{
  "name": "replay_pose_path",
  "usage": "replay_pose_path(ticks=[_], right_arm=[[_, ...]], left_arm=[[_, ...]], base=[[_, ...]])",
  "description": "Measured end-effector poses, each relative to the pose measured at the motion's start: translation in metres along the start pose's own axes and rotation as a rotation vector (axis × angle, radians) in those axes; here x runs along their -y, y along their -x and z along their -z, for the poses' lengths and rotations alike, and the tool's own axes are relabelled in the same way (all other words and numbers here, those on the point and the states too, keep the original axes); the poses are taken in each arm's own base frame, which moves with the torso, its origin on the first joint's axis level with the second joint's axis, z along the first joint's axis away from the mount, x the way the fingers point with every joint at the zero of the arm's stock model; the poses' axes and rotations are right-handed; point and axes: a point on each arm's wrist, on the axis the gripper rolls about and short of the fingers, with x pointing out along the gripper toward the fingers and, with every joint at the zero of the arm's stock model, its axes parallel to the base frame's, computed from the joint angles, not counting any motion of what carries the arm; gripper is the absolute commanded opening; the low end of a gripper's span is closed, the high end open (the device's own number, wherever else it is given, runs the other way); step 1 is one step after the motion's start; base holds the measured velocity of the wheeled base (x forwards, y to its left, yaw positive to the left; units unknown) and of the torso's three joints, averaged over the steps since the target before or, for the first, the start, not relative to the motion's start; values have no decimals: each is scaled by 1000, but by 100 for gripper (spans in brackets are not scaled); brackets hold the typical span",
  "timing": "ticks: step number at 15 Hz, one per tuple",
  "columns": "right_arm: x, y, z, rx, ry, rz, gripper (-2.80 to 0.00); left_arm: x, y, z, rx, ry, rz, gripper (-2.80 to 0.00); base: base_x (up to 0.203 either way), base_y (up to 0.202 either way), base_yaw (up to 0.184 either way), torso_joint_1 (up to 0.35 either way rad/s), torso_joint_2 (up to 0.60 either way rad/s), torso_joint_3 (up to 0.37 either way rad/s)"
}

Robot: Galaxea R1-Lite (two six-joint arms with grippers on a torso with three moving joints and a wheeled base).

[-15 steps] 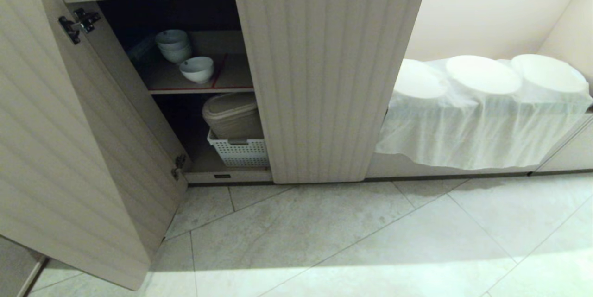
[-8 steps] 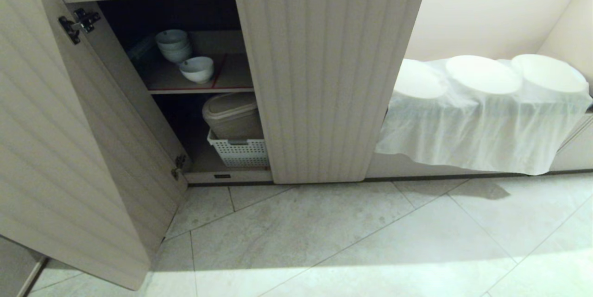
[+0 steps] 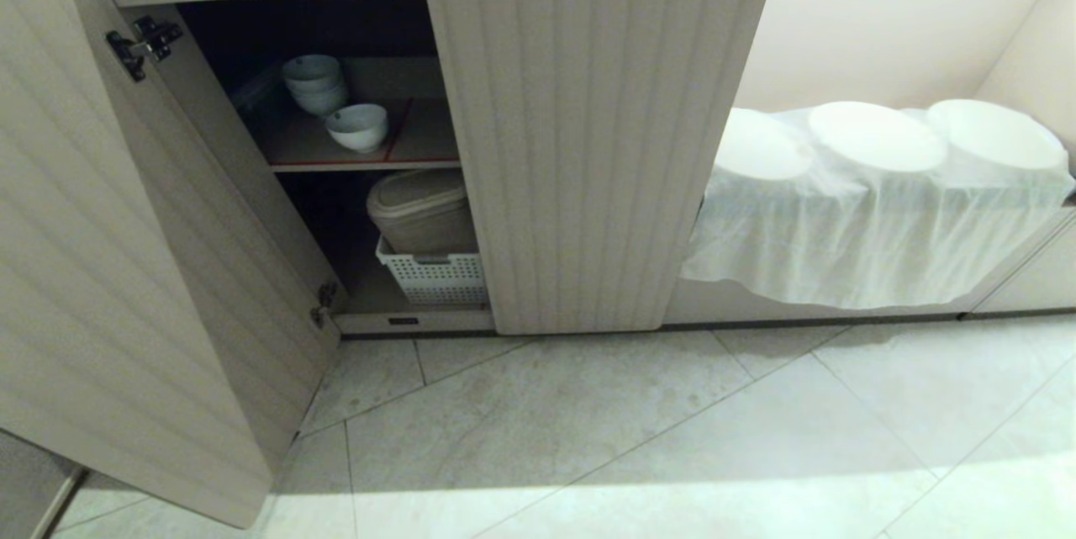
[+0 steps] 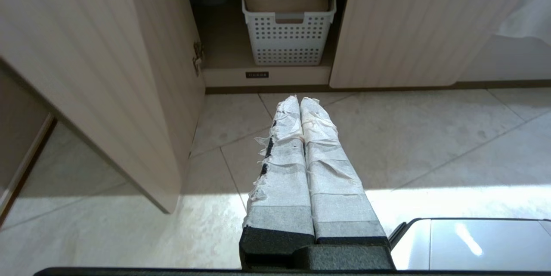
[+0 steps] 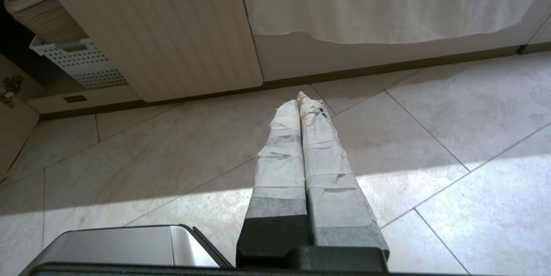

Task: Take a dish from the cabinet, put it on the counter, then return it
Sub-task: Take the bowl from the cabinet

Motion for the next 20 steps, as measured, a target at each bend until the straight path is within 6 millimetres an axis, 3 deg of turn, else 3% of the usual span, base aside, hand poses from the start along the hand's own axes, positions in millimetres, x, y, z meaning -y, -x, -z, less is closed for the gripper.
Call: replay_pose_path(ticks=[20], right_arm=[[0,0,0,0,0,0,-280]], left_arm=[[0,0,0,-1,0,0,-280]], base=[[196,0,1,3,2,3]])
